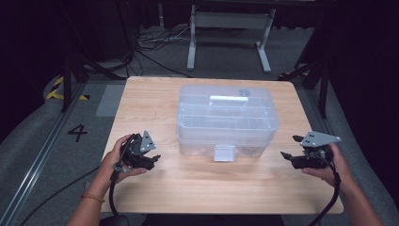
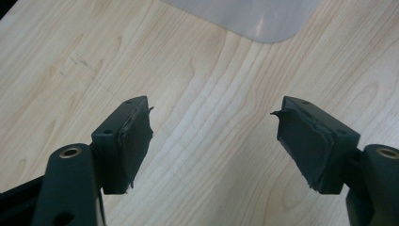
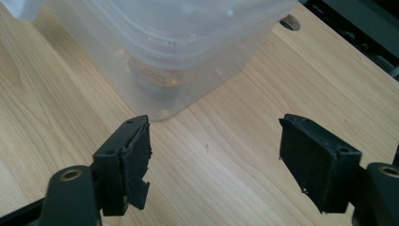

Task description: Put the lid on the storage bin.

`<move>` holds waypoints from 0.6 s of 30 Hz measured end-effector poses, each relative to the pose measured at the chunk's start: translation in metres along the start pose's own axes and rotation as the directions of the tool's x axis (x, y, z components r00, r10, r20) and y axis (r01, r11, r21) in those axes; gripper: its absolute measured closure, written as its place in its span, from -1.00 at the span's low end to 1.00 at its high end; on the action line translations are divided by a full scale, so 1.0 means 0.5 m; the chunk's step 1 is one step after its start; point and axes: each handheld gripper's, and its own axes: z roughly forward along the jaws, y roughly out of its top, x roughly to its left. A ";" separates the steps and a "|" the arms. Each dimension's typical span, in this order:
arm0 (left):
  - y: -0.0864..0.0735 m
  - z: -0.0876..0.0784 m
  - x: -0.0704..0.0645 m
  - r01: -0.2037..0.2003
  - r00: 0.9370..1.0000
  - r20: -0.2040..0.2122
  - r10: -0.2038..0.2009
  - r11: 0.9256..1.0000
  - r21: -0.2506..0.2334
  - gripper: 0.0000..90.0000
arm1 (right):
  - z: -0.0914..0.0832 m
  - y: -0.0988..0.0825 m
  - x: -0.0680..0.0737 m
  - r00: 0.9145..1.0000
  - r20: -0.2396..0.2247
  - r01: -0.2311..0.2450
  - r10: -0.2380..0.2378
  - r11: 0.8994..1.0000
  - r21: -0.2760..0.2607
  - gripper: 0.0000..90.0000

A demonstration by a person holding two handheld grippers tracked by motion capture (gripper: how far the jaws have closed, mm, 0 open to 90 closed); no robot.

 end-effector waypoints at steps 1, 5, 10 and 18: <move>-0.008 0.000 0.001 0.005 1.000 0.004 -0.005 1.000 0.003 -0.45 | -0.001 -0.008 -0.003 1.000 0.001 -0.011 0.011 1.000 0.005 -0.43; -0.035 0.000 -0.002 0.029 1.000 0.009 -0.029 1.000 0.005 -0.46 | -0.004 -0.035 -0.008 0.999 0.004 -0.042 0.042 0.999 0.006 -0.43; -0.071 -0.004 -0.008 0.081 0.996 0.028 -0.081 0.997 -0.010 -0.48 | -0.004 -0.079 -0.014 0.995 0.010 -0.102 0.102 0.995 0.013 -0.43; -0.119 -0.007 -0.018 0.173 0.984 0.052 -0.170 0.984 -0.048 -0.52 | 0.012 -0.156 -0.019 0.981 -0.008 -0.194 0.194 0.981 0.032 -0.47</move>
